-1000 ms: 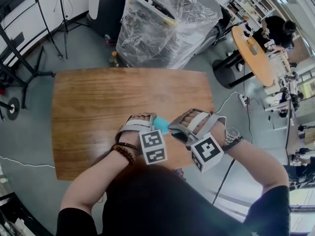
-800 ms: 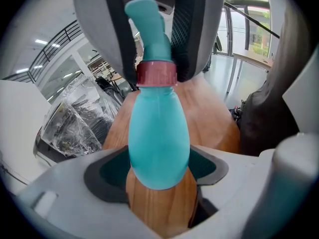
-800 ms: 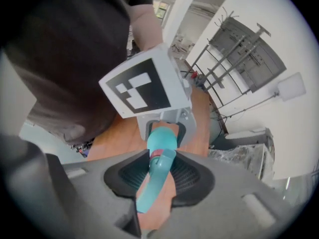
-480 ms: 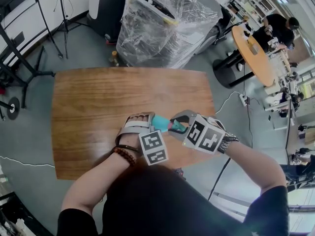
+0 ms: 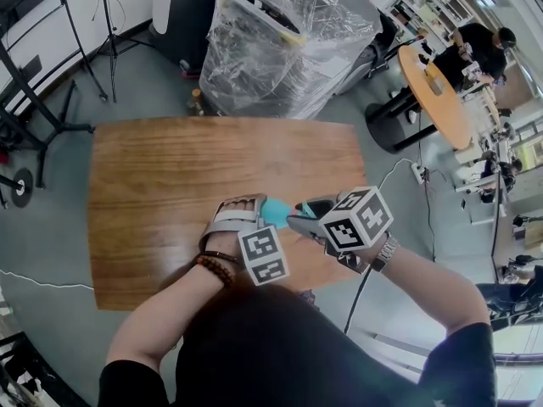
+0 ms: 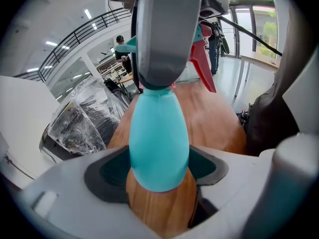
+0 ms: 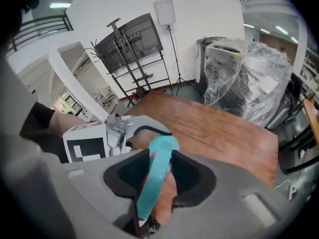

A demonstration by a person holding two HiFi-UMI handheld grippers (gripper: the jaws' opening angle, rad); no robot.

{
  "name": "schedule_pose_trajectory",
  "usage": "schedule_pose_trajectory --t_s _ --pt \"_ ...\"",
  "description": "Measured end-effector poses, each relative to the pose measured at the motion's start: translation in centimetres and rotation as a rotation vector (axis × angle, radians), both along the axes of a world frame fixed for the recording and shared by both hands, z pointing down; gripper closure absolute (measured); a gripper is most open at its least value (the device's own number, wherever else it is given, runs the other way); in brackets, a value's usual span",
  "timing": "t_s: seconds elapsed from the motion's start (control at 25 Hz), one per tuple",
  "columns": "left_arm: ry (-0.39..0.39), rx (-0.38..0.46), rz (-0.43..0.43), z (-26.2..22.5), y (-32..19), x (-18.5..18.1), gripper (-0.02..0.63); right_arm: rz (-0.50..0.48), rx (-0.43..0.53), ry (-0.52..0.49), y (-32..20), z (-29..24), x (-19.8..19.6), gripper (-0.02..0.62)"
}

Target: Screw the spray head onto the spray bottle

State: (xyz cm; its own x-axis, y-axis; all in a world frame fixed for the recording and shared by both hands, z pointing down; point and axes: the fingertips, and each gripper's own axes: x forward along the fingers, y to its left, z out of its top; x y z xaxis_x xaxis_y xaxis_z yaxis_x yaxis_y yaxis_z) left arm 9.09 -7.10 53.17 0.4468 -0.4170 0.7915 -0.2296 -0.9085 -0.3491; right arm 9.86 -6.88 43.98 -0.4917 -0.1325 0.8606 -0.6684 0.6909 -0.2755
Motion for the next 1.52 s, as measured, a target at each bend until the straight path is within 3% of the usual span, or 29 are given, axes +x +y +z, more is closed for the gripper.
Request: schedule_pose_trajectory --t_s 0.28,0.48,0.72,0.8,0.84,1.0,1.12,1.36,1.52 --pt "0.026 -0.014 -0.004 -0.3 0.1 0.1 0.219 -0.127 0.063 0.031 0.6 -0.7 -0.3 0.416" --pt "0.04 -0.028 -0.013 -0.1 0.1 0.0 0.219 -0.229 0.126 0.053 1.1 -1.2 0.0 0.416" --pt "0.062 -0.037 -0.017 -0.1 -0.1 0.0 0.219 -0.513 0.312 0.212 2.0 -0.9 0.7 0.422" --pt "0.062 -0.034 -0.012 -0.2 0.0 0.1 0.219 -0.556 0.352 0.234 2.1 -0.4 0.9 0.433" --pt "0.061 -0.034 -0.01 -0.2 0.0 0.2 0.219 -0.565 0.365 0.238 2.0 -0.3 1.0 0.472" --pt "0.049 -0.035 -0.009 0.0 0.1 0.0 0.218 -0.629 0.404 0.276 2.2 -0.5 1.1 0.476" --pt "0.032 -0.039 -0.001 0.2 0.2 0.0 0.219 -0.763 0.474 0.372 2.6 -0.3 1.3 0.477" --pt "-0.015 -0.051 0.026 0.7 0.5 0.1 0.218 -1.122 0.665 0.648 3.0 0.0 1.4 0.477" --pt "-0.047 -0.069 0.045 1.0 1.0 -0.1 0.219 -1.285 0.836 0.741 3.2 0.0 0.0 0.477"
